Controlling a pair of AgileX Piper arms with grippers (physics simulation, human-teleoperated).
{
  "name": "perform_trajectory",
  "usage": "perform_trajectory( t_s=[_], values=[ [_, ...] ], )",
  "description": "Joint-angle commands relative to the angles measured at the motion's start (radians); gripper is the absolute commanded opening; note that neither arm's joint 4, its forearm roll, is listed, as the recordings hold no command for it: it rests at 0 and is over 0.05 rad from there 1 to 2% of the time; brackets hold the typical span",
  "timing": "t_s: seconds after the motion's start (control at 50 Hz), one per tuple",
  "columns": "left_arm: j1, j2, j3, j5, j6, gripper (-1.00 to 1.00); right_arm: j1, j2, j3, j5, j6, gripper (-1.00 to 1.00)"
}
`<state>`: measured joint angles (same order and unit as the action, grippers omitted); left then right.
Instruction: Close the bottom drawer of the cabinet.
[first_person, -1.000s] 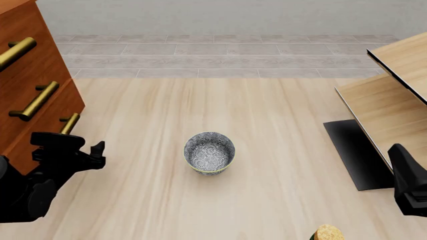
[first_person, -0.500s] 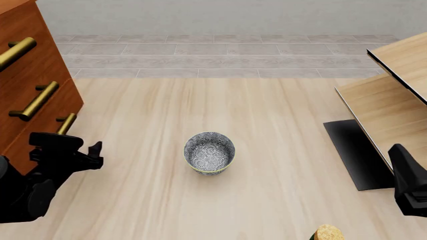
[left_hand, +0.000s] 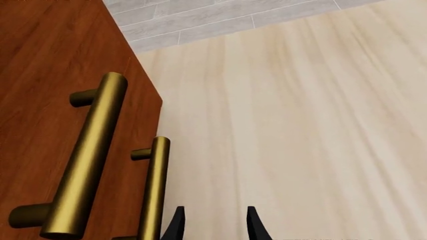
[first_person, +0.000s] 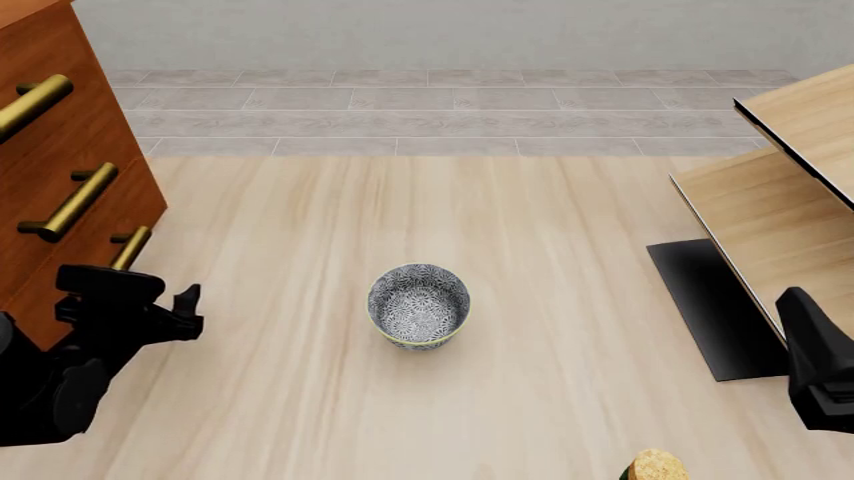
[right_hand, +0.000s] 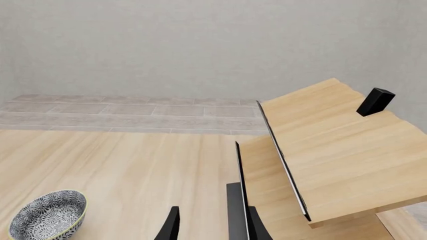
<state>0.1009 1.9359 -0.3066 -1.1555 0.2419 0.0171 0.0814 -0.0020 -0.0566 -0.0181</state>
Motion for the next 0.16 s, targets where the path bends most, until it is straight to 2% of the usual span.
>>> perform_trajectory(
  t_s=[0.02, 0.16],
  values=[
    [0.027, 0.012, -0.021, -0.006, 0.027, 1.00, 0.001, 0.003, 0.000, -0.002, 0.002, 1.00],
    [0.033, -0.004, -0.022, 0.007, 0.036, 1.00, 0.001, 0.004, 0.000, -0.003, 0.003, 1.00]
  ],
)
